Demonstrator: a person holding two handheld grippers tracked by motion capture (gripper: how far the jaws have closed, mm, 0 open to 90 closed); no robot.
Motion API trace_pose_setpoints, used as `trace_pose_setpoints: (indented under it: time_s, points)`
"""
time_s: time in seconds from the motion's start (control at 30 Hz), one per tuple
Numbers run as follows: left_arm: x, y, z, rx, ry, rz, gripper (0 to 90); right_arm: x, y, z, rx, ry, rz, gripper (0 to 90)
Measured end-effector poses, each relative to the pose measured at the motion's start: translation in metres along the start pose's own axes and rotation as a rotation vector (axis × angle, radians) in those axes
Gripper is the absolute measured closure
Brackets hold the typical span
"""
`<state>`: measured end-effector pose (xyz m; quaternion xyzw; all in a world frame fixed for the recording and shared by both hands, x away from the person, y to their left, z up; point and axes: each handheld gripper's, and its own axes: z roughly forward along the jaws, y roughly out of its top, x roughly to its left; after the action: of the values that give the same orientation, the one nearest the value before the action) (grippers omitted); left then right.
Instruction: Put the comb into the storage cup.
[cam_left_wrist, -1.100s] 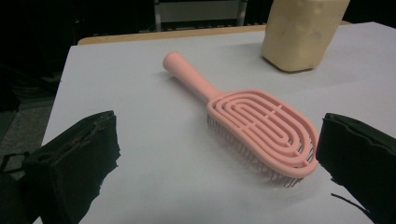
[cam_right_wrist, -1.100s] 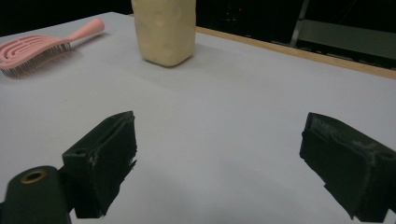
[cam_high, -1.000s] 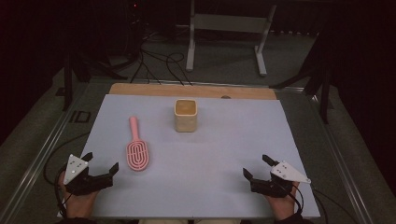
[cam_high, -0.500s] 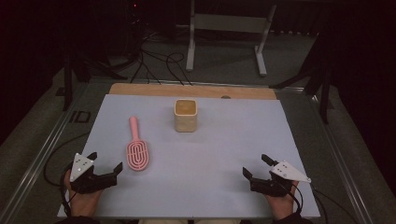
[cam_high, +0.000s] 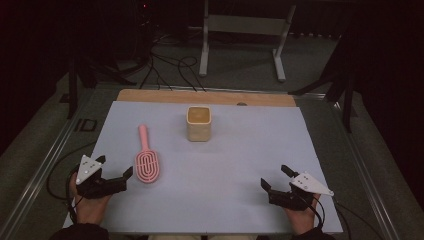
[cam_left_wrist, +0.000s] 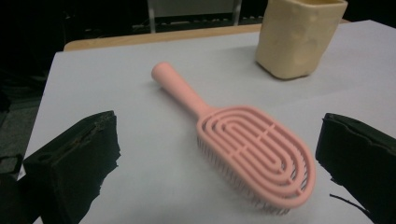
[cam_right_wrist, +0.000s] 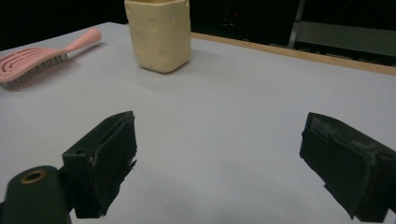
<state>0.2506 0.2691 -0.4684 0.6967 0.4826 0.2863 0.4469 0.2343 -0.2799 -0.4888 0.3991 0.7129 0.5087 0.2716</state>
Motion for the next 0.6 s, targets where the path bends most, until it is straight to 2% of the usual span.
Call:
trace_pose_setpoints:
  time_s: [0.23,0.4,0.6]
  points:
    - [-0.002,0.015,0.012,0.018,-0.013,0.037,3.9,0.000,0.000,0.000,-0.002,-0.003,0.001,10.7]
    - [-0.001,0.028,0.021,0.030,-0.031,0.047,4.6,0.000,0.000,0.000,0.000,-0.001,-0.001,10.7]
    - [0.000,0.040,0.032,0.052,-0.033,0.065,5.8,0.000,0.000,0.000,-0.003,0.000,0.002,10.7]
